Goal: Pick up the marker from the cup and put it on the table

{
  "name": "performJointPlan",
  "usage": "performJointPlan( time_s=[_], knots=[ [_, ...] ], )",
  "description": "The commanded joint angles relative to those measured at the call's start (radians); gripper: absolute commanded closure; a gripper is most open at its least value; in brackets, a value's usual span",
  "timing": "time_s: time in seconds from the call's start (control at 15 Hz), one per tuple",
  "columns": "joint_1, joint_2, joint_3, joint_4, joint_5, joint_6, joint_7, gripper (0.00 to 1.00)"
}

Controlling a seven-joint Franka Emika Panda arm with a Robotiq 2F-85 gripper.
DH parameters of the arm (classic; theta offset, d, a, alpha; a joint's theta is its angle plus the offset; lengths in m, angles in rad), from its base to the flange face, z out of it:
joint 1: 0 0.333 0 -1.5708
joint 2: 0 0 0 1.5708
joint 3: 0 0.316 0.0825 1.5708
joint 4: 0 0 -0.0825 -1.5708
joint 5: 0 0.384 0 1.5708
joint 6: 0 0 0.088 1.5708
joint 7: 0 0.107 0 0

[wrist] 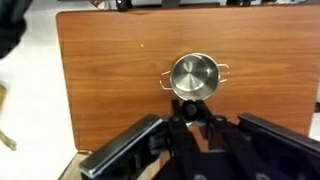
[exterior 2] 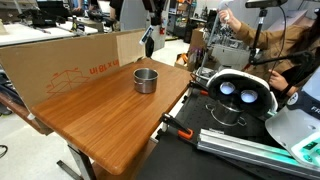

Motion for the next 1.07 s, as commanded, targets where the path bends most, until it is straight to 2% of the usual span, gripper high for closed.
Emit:
performJointPlan(
  time_s=[0.0, 0.2, 0.53, 1.0],
  knots=[
    [-0.023, -0.061, -0.01, -0.035, -0.016, 0.049, -0.033, 0.95],
    [-0.036, -0.04, -0.023, -0.011, -0.053, 0.071, -0.048, 0.95],
    [-0.049, 0.032, -0.035, 0.011, -0.114, 0.214, -0.05, 0.95],
    [-0.065, 0.191, -0.059, 0.072, -0.119, 0.346, -0.068, 0.95]
  ],
)
